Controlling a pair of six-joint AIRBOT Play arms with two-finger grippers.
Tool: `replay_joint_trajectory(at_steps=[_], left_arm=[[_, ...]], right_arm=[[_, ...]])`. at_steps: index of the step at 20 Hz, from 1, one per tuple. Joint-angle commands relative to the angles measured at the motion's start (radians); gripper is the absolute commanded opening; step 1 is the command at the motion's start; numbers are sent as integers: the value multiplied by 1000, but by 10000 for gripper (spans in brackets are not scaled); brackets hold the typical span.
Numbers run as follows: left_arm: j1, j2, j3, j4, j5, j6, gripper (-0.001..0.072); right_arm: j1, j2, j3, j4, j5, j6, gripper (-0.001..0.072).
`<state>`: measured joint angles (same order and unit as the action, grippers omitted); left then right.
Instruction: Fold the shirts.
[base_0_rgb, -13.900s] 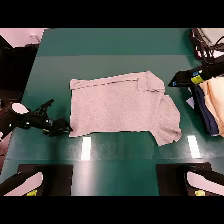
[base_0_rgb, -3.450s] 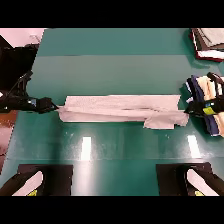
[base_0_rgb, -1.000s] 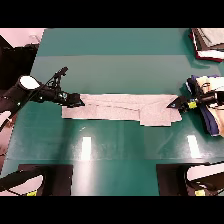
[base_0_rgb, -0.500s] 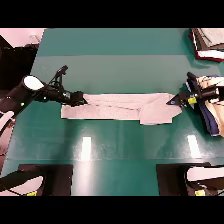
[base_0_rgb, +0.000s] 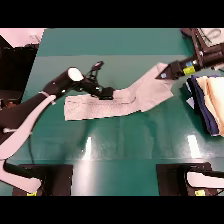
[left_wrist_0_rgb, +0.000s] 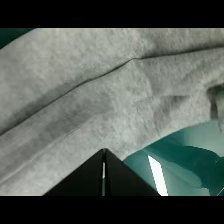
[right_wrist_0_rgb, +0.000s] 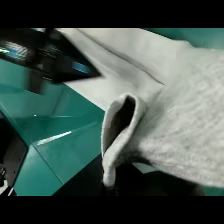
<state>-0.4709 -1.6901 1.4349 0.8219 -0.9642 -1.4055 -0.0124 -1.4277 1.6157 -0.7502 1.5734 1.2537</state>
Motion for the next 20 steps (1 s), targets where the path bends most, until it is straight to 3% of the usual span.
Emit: replay_joint_trajectory(at_steps=[1, 8, 14, 20], left_arm=[[-68, -153, 159, 1, -6, -1, 22], [-65, -177, 175, 100, -44, -1, 22], [34, -163, 175, 148, -181, -2, 21], [212, 61, 175, 324, -232, 0, 22]], right_arm=[[151, -36, 195, -1, 17, 103, 6], [317, -188, 470, -2, 20, 172, 7], [343, -198, 362, -2, -14, 154, 6], [367, -198, 345, -10, -24, 150, 7]])
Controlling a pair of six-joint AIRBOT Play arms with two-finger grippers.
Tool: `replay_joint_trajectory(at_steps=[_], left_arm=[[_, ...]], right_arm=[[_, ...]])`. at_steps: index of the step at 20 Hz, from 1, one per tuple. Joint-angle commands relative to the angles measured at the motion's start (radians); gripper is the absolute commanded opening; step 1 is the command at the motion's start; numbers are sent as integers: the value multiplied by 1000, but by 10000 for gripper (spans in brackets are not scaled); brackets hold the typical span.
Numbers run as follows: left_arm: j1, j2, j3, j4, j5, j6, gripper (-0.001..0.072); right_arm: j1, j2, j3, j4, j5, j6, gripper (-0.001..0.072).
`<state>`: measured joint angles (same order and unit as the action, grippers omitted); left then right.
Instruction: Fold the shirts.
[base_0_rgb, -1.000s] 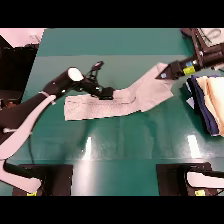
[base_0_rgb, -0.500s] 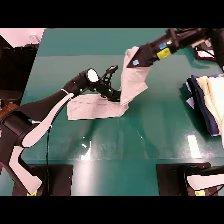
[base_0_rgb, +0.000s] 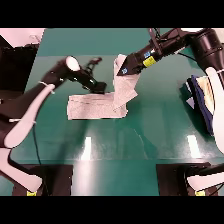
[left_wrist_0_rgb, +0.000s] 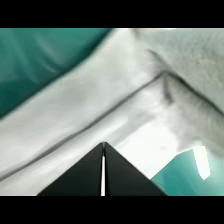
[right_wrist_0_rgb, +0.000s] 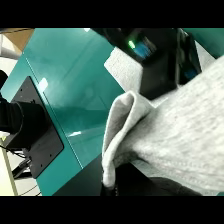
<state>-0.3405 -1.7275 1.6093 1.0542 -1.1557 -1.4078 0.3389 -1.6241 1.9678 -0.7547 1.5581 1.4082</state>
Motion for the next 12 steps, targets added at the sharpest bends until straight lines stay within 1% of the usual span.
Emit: replay_joint_trajectory(at_steps=[1, 2, 7, 10, 12], left_arm=[[116, 143, 1, 116, -55, 6, 22], [154, 191, 1, 135, -74, 25, 22], [303, 376, 1, 215, -188, 55, 22], [368, 439, 1, 225, -237, 54, 22], [393, 455, 0, 225, -266, 54, 23]], right_arm=[[24, -3, -7, -6, -16, -5, 7], [37, -5, -7, -6, -18, -15, 6], [122, -83, -5, -6, -42, -29, 7], [186, -151, -5, -5, -138, -63, 8], [233, -202, -5, -5, -232, -98, 9]])
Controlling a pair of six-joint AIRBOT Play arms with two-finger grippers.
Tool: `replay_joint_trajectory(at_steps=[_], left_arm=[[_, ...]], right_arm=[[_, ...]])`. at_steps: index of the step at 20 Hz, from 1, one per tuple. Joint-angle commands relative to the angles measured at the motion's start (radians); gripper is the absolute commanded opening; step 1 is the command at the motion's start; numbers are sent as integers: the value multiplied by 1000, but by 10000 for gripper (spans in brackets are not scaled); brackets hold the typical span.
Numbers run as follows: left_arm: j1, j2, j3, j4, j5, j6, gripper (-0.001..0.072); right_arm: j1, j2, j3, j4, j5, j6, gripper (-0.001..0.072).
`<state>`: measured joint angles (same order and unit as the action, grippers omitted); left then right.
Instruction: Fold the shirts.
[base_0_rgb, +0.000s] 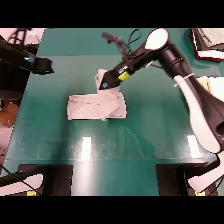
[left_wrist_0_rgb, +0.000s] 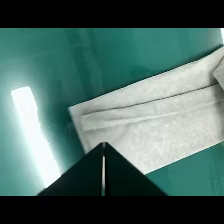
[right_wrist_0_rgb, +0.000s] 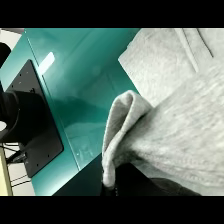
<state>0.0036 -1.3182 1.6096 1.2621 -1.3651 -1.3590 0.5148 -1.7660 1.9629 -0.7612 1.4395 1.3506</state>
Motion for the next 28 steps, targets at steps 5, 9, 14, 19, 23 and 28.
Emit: replay_joint_trajectory(at_steps=[5, 9, 14, 19, 23, 28], left_arm=[[49, 51, -1, -16, -84, 3, 22], [49, 51, -1, -20, -110, -2, 23], [49, 51, -1, -19, -145, 6, 23], [49, 51, -3, -20, -143, 5, 23], [49, 51, -3, -21, -137, 5, 23], [49, 50, -3, -21, -123, 5, 23]], right_arm=[[201, -201, 14, 31, -513, -116, 482], [260, -257, 139, 69, -561, -185, 536], [124, -24, -159, -111, -301, -146, 534], [-110, 181, -553, -103, -225, -139, 533], [-276, 288, -827, -46, -359, -111, 558], [-321, 207, -910, 162, -388, -177, 679]])
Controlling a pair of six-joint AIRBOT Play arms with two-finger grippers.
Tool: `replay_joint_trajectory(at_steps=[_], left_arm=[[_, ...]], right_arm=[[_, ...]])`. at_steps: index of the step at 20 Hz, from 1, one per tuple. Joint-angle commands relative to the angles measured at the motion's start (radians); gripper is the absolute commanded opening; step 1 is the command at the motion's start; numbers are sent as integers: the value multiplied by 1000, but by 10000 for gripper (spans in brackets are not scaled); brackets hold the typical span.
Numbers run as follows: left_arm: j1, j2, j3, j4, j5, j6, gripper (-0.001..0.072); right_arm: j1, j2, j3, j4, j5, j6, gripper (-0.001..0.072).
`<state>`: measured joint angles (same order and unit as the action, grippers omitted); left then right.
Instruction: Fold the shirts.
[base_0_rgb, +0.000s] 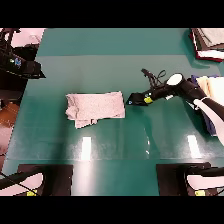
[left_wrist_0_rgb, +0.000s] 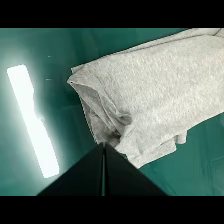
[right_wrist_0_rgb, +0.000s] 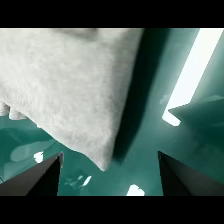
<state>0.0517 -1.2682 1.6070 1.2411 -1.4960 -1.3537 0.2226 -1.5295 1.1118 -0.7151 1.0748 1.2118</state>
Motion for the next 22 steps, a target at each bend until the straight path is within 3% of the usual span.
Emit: replay_joint_trajectory(at_steps=[1, 6, 9, 12, 15, 18, 22], left_arm=[[1, 0, 0, 0, 7, 0, 23], [1, 0, 0, 0, 3, 0, 23], [1, 0, 0, 0, 3, 0, 23], [1, 0, 0, 0, 3, 0, 23], [1, 0, 0, 0, 3, 0, 23], [1, 0, 0, 0, -1, 0, 23], [1, 0, 0, 0, -15, 0, 22]], right_arm=[[-18, -56, -58, 160, -35, -68, 678], [72, -160, -58, 413, -121, -190, 653], [128, -171, -58, 440, -206, -201, 574], [163, -171, -58, 460, -264, -210, 565], [186, -171, -58, 462, -298, -240, 258], [191, -167, -58, 461, -295, -303, 11], [125, -63, -58, 449, -313, -343, 8]])
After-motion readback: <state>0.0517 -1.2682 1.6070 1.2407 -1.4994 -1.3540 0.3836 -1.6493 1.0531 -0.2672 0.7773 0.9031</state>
